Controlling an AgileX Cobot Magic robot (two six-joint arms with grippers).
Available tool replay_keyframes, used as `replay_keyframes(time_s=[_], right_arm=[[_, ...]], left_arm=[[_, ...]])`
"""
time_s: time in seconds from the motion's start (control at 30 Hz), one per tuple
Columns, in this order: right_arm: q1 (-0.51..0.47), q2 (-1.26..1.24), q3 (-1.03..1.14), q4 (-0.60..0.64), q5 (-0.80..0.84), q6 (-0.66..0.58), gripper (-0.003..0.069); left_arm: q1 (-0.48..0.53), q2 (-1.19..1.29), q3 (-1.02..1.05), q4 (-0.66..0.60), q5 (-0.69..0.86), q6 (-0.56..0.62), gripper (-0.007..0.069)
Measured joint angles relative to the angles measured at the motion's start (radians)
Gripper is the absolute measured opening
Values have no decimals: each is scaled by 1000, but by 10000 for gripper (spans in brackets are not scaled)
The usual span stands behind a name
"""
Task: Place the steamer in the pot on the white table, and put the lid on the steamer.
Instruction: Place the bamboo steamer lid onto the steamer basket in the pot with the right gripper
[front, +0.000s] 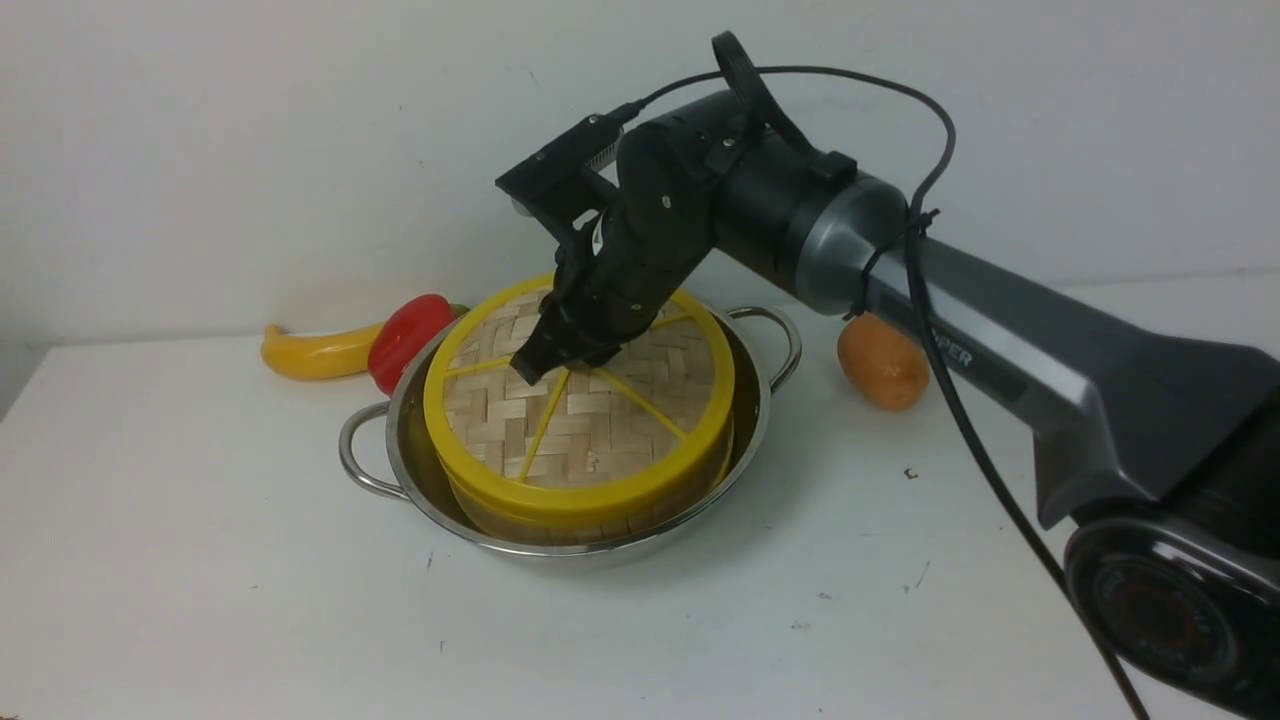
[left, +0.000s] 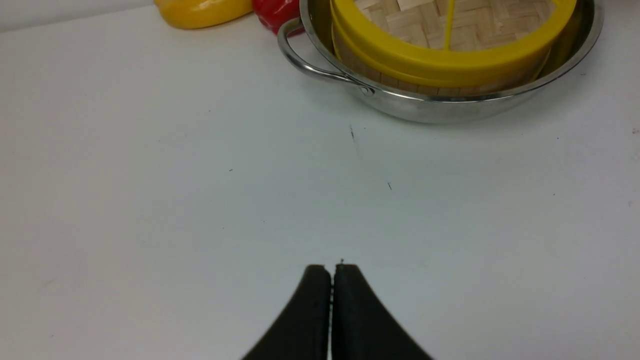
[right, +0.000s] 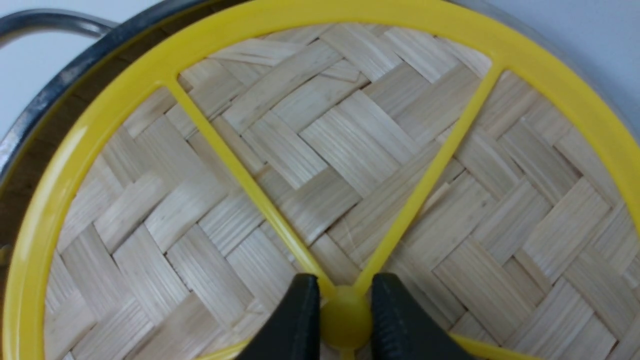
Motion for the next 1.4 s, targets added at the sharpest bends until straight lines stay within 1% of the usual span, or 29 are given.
replay_keyframes(time_s=[1.4], right_arm=[[0, 8, 0, 12, -42, -7, 143]], left_arm=[[0, 0, 0, 0, 0, 0, 0]])
